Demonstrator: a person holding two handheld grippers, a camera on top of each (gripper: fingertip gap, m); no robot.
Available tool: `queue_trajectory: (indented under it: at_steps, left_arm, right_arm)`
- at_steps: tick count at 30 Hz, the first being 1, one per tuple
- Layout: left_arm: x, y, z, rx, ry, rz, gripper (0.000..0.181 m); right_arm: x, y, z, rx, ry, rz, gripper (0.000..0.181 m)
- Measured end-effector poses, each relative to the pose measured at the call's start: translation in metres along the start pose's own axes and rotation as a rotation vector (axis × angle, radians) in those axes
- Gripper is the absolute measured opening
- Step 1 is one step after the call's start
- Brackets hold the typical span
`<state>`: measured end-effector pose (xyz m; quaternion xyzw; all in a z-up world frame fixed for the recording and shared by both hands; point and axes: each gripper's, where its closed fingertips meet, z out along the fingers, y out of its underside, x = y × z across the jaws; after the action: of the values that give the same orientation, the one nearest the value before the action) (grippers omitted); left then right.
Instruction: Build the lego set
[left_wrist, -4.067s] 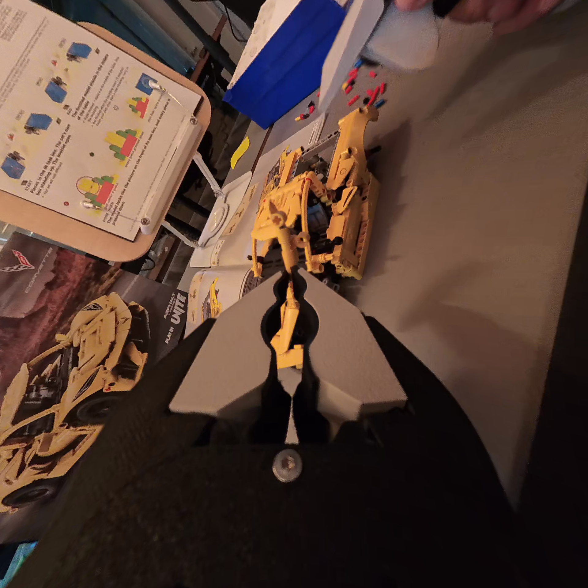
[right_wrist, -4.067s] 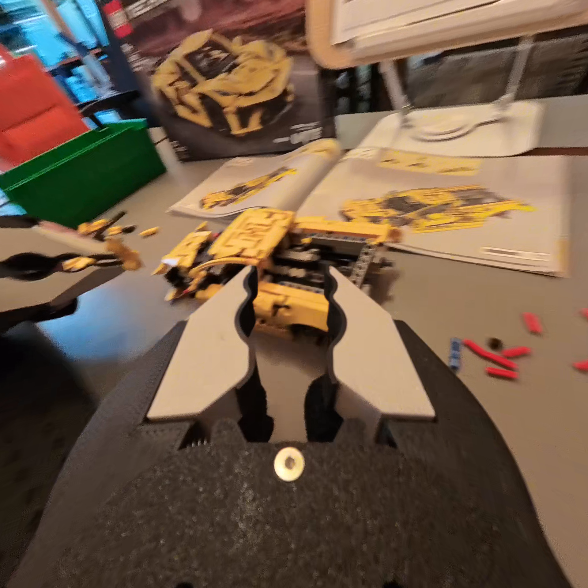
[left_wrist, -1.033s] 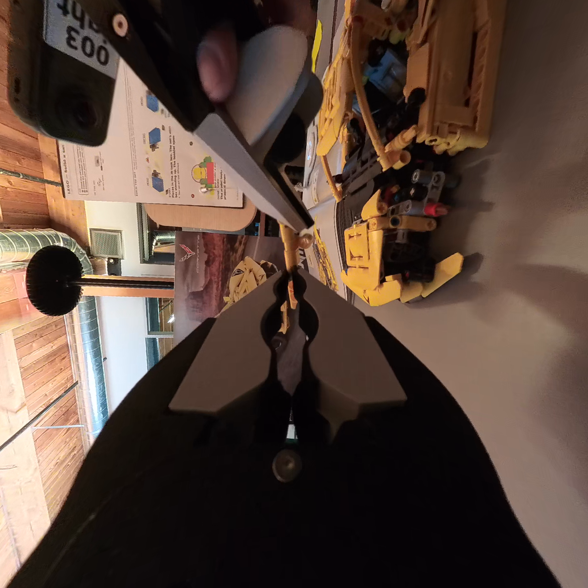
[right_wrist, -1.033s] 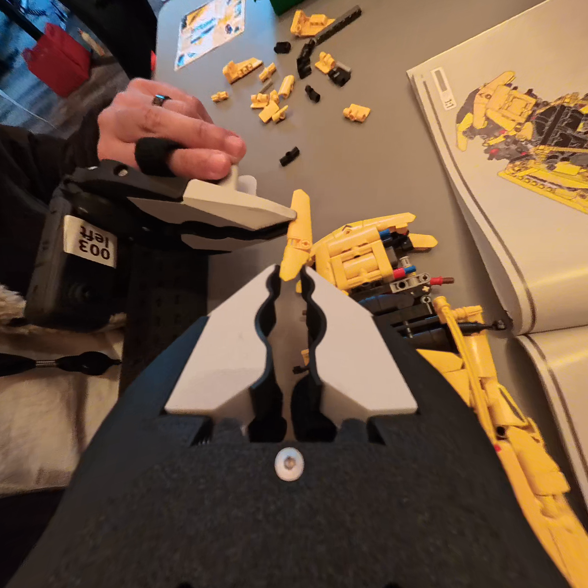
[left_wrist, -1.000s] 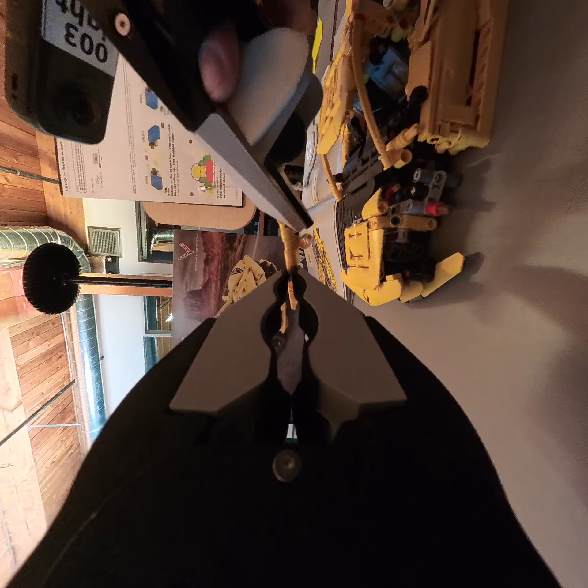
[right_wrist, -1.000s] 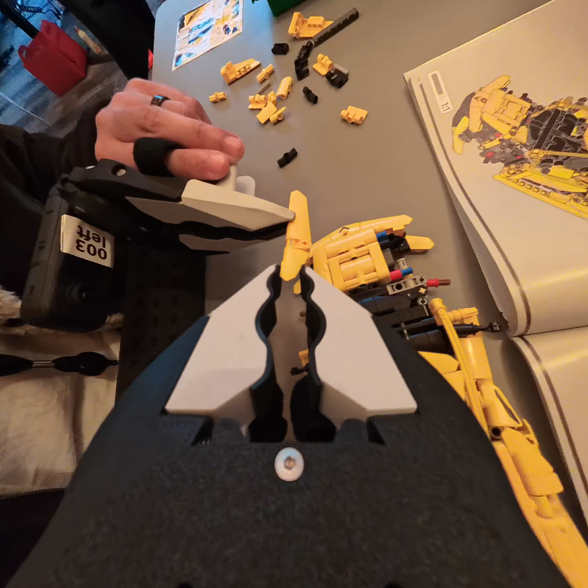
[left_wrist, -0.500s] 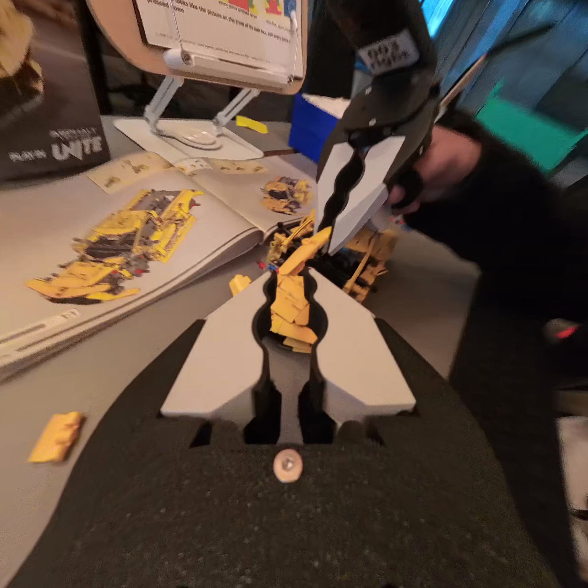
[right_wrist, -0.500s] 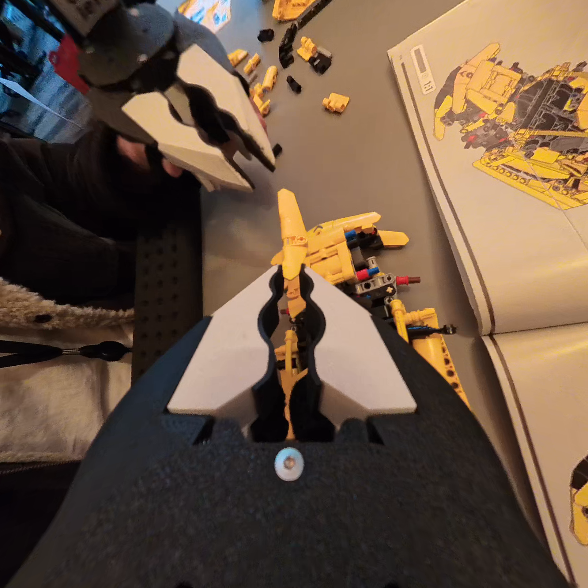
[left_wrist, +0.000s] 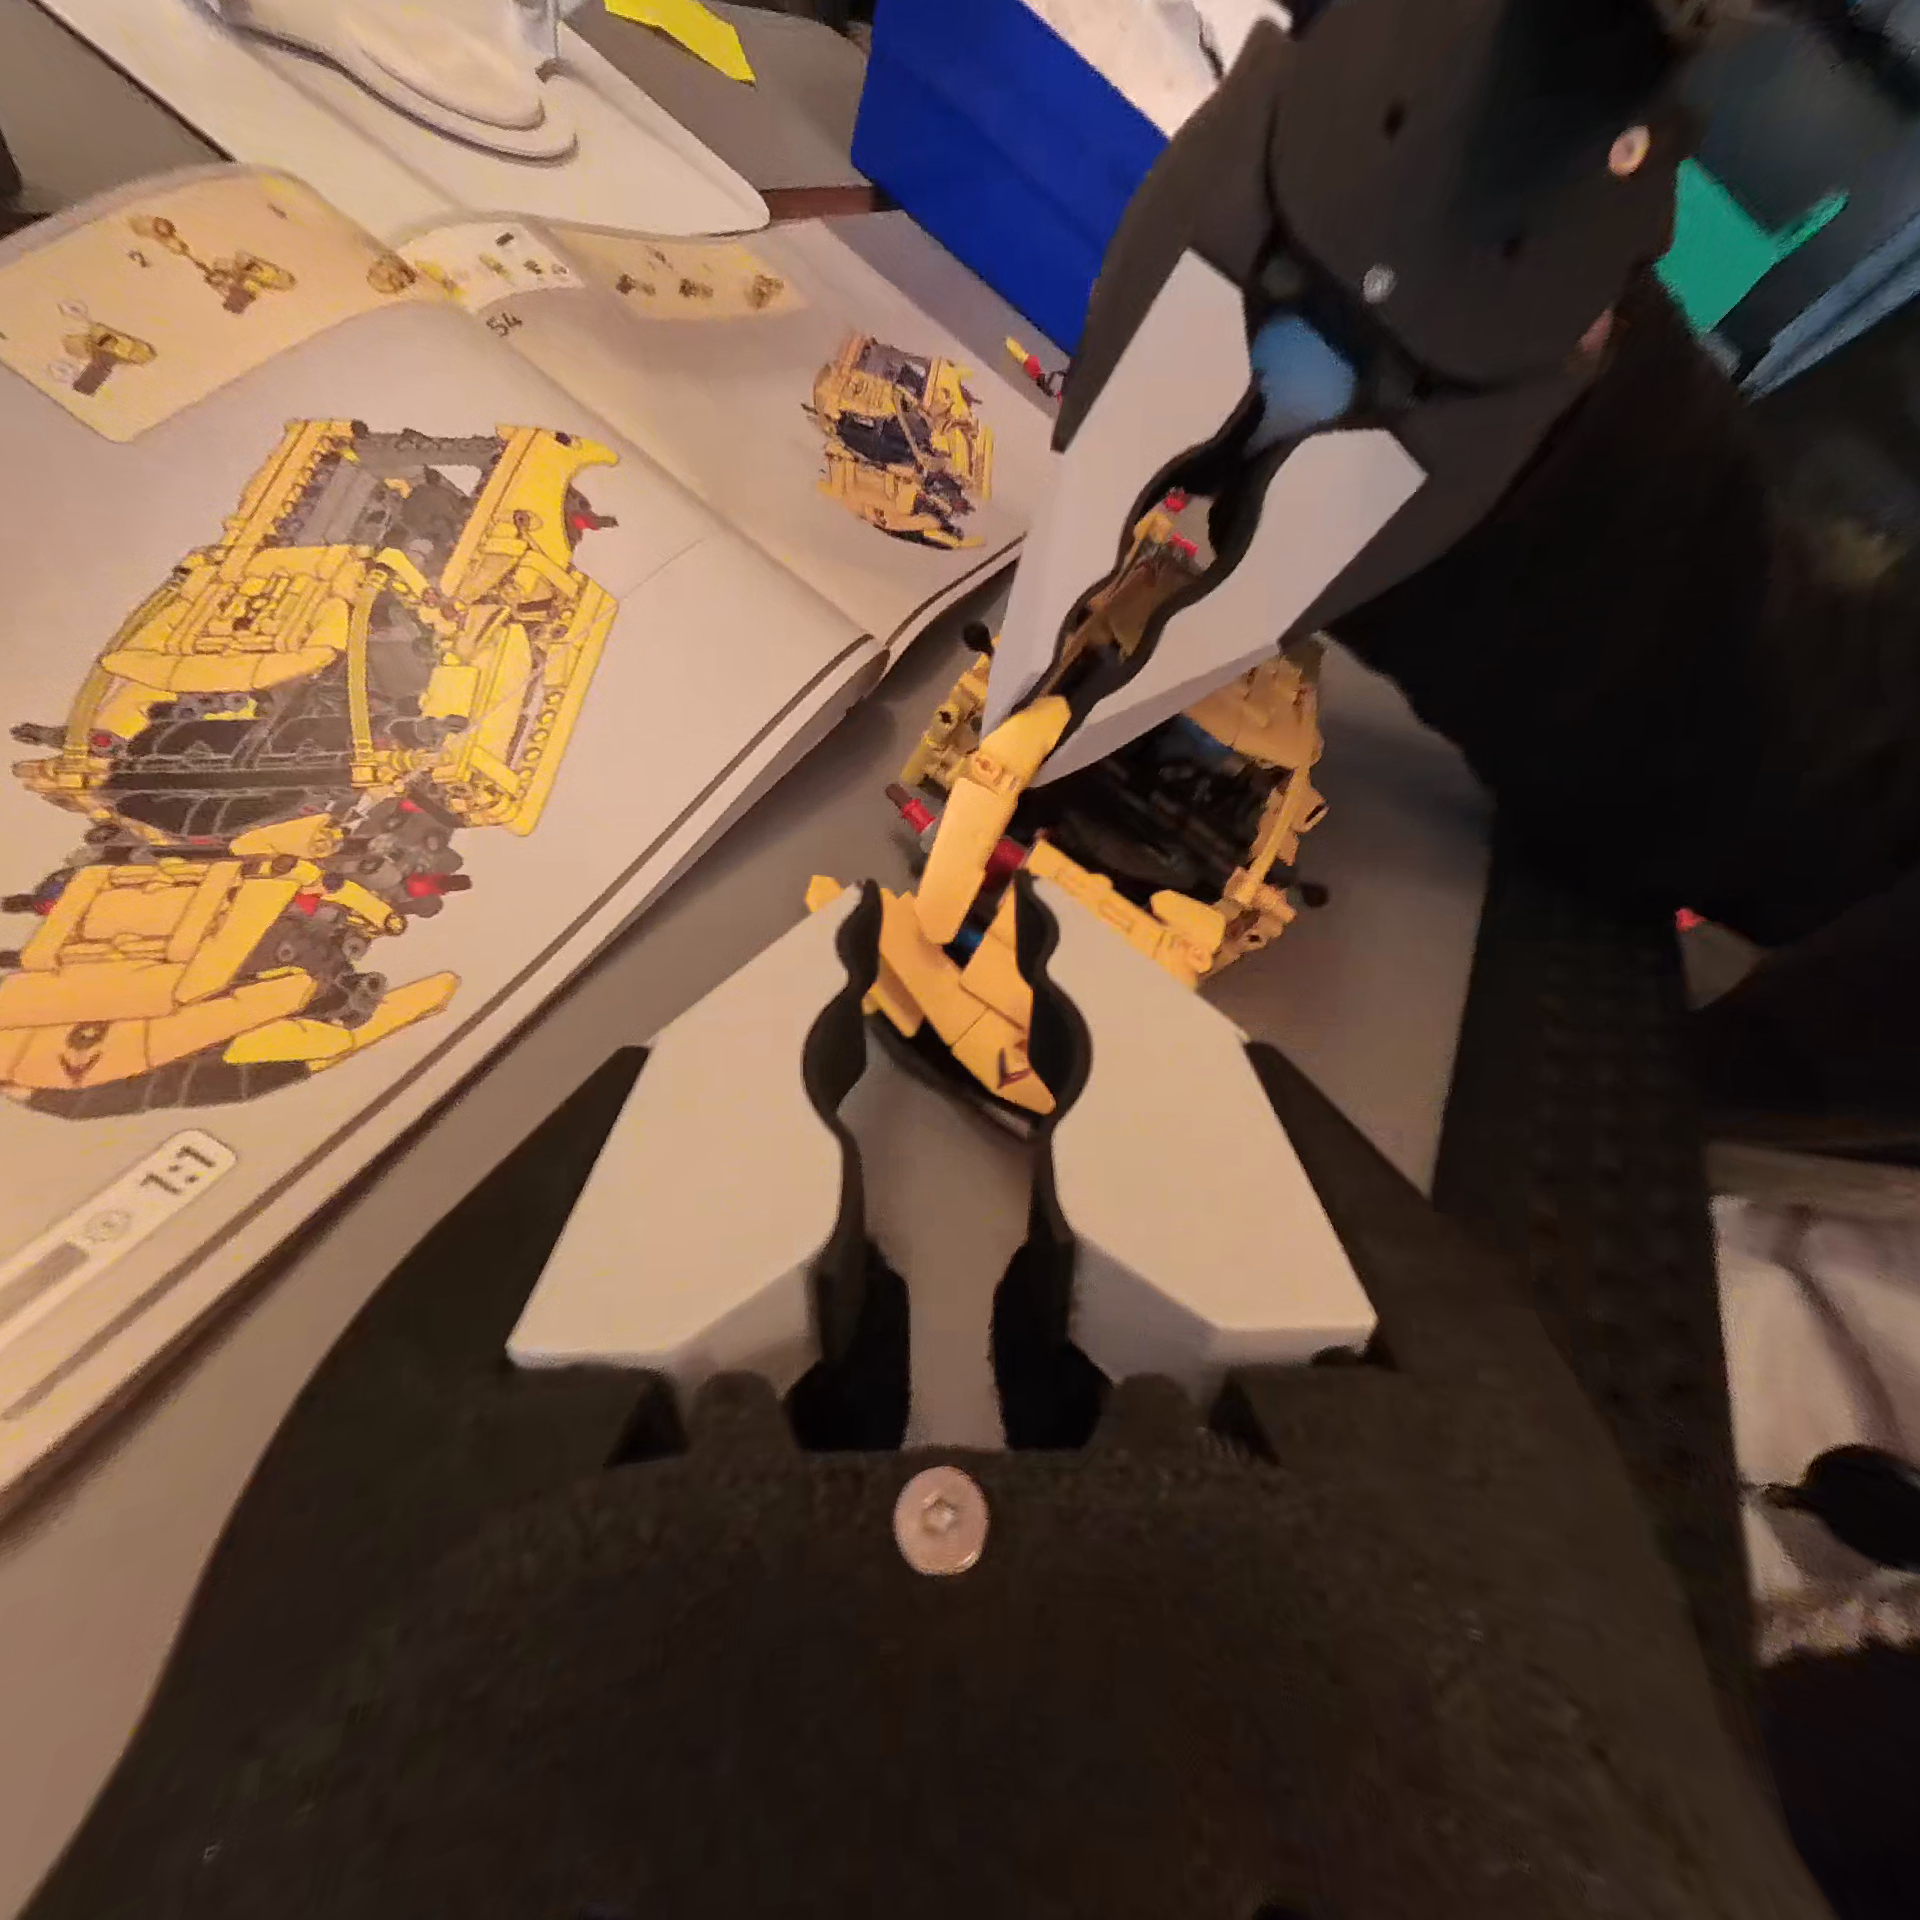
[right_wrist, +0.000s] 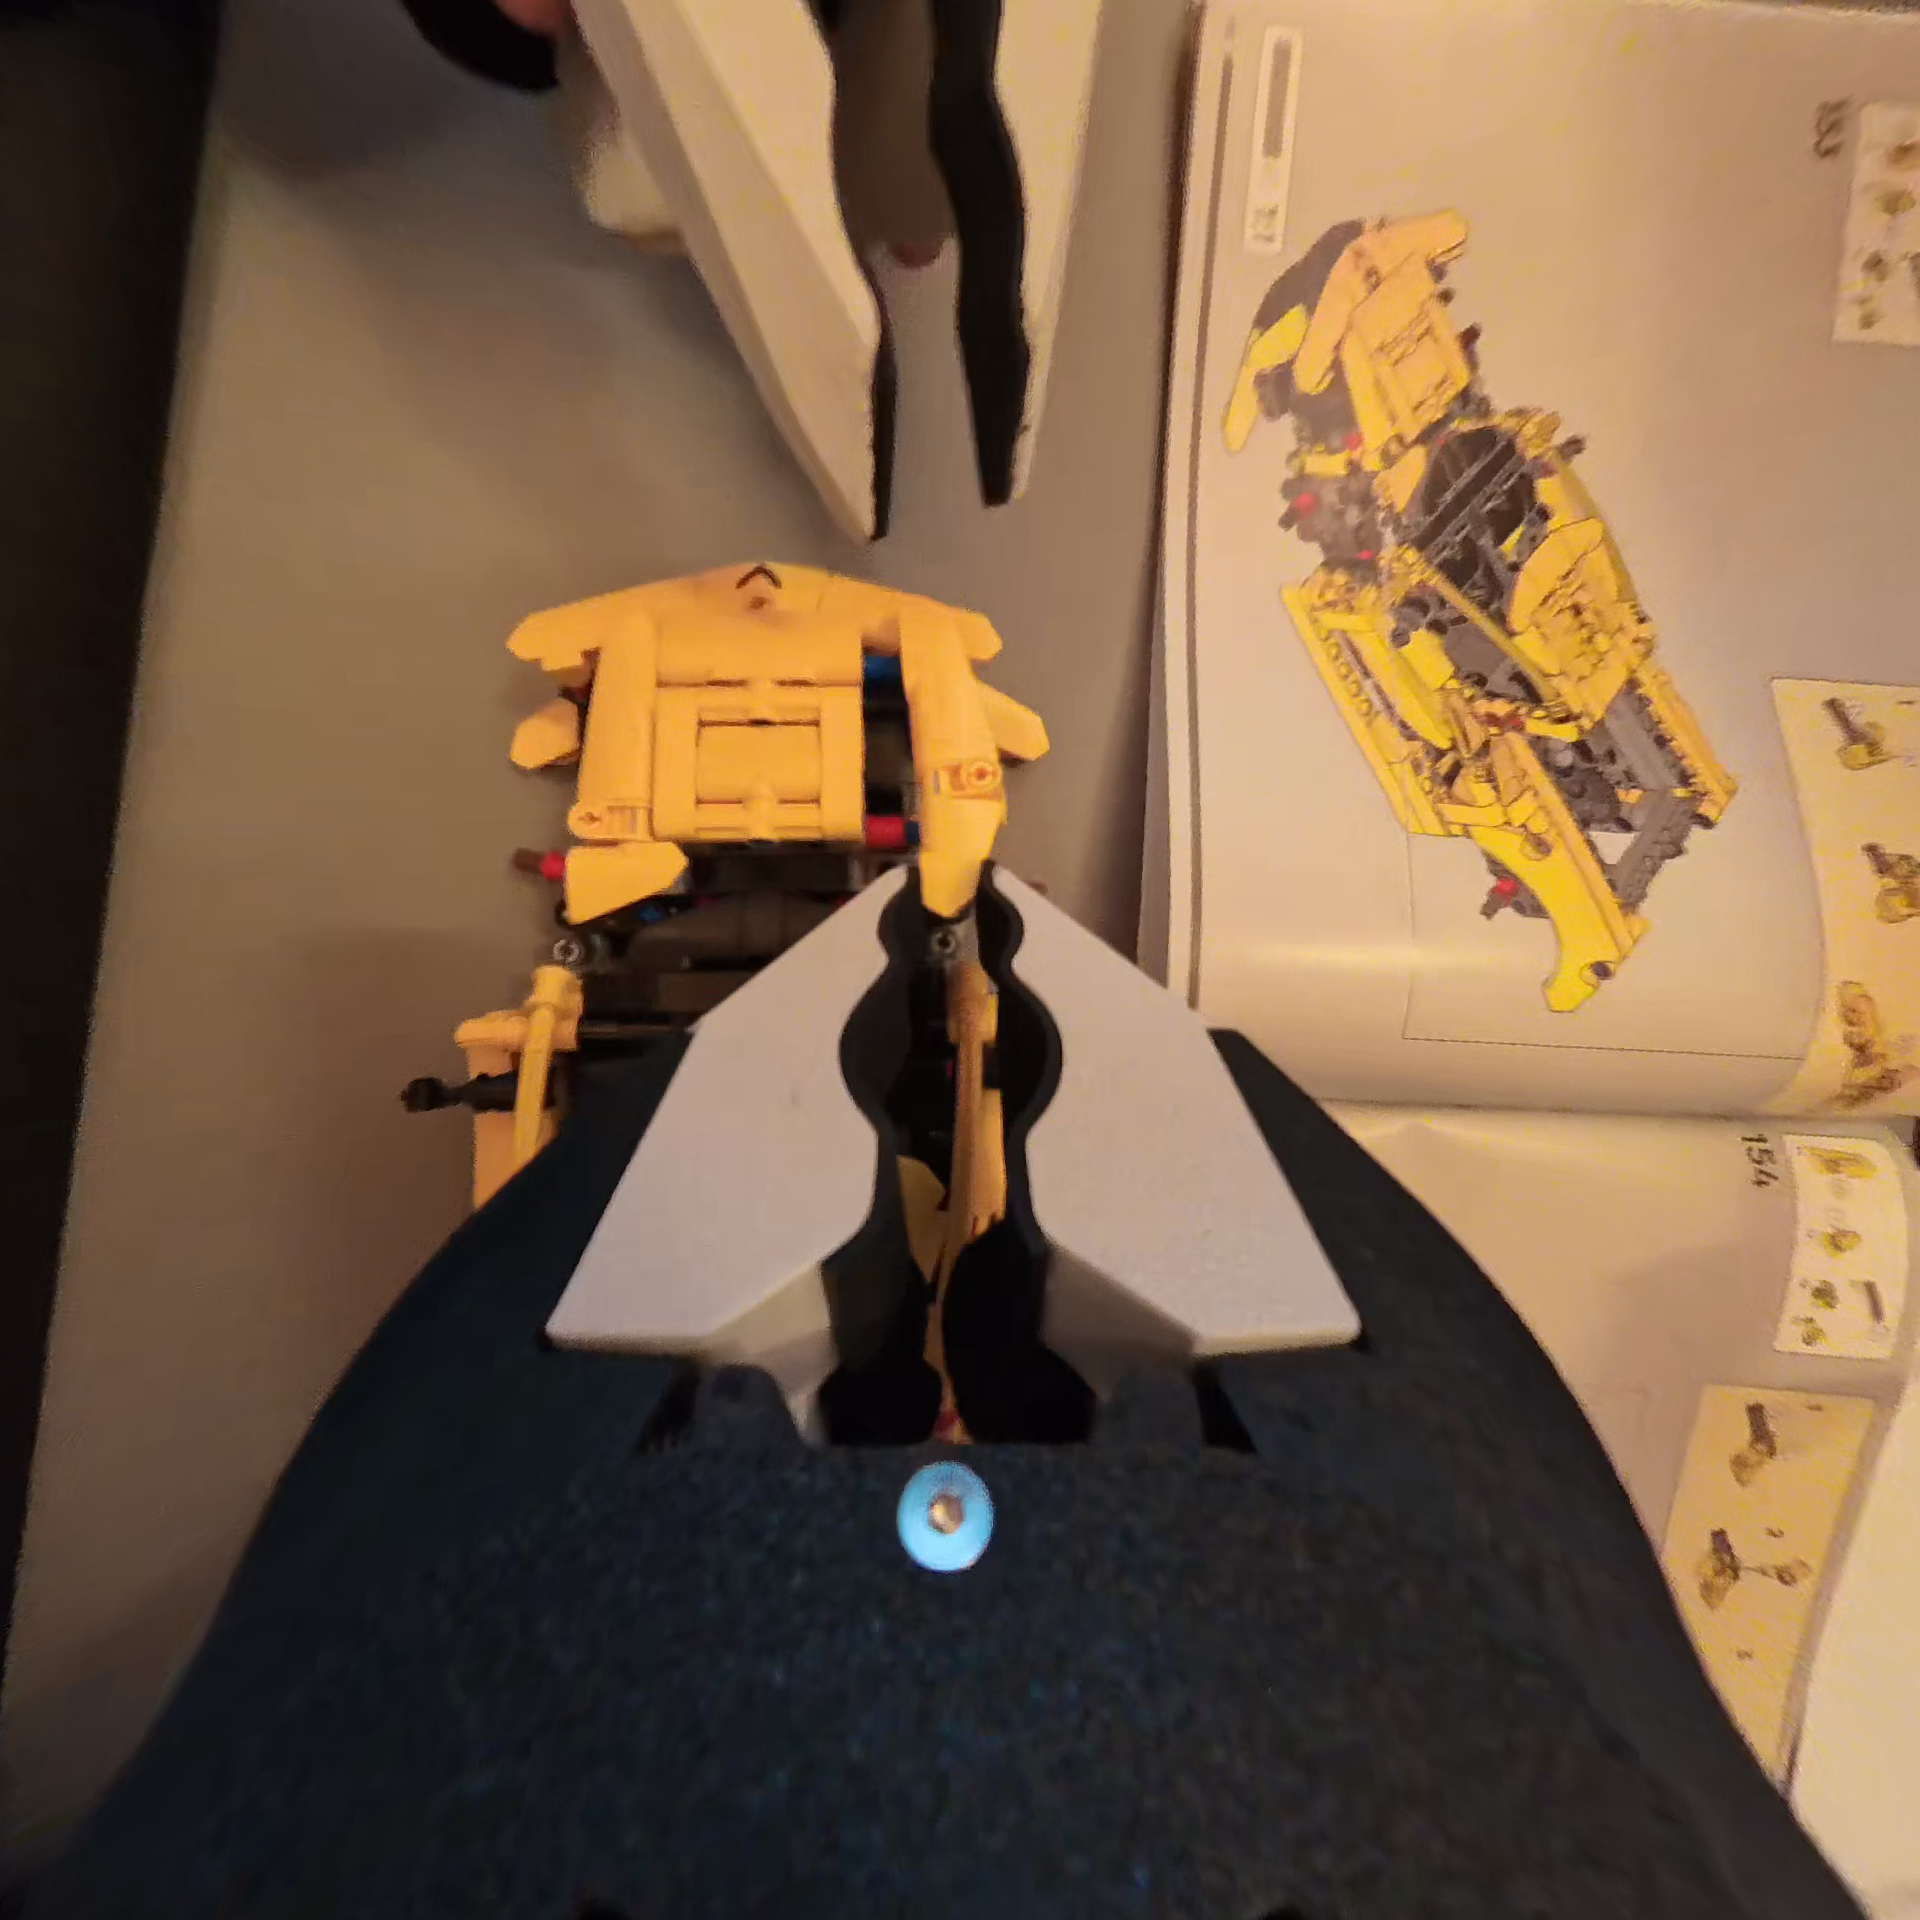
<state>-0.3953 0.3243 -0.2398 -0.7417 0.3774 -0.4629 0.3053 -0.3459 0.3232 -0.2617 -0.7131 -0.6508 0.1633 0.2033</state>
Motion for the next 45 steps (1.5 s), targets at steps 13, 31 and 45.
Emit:
queue_trajectory:
  at_steps: [13,31,45]
  left_arm:
    - [-0.005,0.001,0.010,-0.183,0.005,0.379,0.018]
    - [-0.001,0.017,0.025,-0.120,0.114,0.353,0.004]
    - [0.001,0.017,0.010,-0.118,0.159,0.324,0.003]
  right_arm:
    - [0.002,0.002,0.008,-0.197,0.059,-0.107,0.008]
    - [0.001,0.016,0.004,-0.315,0.087,-0.113,0.009]
    - [0.001,0.009,0.004,-0.257,0.084,-0.134,0.009]
